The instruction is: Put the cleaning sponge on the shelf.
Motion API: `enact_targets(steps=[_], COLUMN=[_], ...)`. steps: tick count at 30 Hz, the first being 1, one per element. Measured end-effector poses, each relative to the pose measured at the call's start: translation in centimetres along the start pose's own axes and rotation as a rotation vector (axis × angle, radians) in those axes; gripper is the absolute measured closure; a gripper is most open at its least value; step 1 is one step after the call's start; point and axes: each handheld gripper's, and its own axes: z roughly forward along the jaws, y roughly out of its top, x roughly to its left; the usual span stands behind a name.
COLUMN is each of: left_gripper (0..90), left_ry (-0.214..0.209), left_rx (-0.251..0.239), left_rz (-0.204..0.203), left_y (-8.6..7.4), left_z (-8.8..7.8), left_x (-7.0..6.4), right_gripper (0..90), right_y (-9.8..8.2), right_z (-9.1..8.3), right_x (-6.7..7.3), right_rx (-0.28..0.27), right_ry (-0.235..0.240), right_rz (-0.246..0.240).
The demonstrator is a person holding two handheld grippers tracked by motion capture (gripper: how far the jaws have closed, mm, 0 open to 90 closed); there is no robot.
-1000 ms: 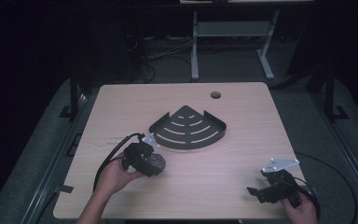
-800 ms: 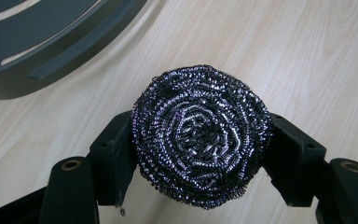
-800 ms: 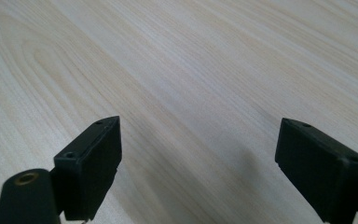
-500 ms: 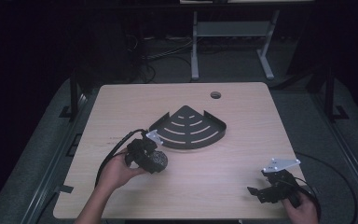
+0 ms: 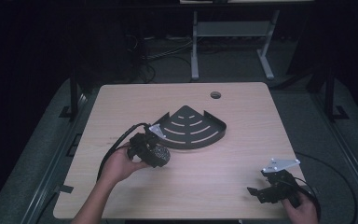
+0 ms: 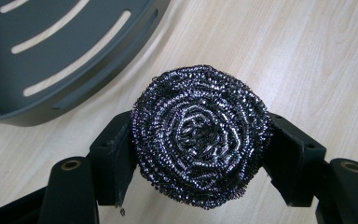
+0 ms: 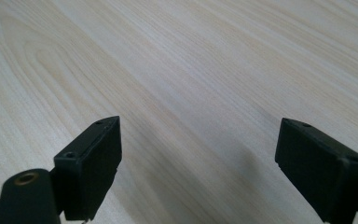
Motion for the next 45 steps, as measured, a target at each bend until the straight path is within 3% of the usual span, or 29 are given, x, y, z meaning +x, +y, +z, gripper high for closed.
enact_targets(steps=[29,45], left_gripper=[31.7,31.7], left_ry=[-0.008,0.001], left_rx=[0.003,0.022], left_rz=[0.065,0.055], left_y=[4.3,6.2], left_z=[-0.1,1.1], left_x=[1.3,2.9], right_gripper=[14.3,14.3], right_y=[0.1,0.4], right_z=[0.1,0.3], right_x=[-0.1,0.2], right_rx=[0.004,0.001], right_ry=[0.002,0.007], right_rz=[0.002,-0.006])
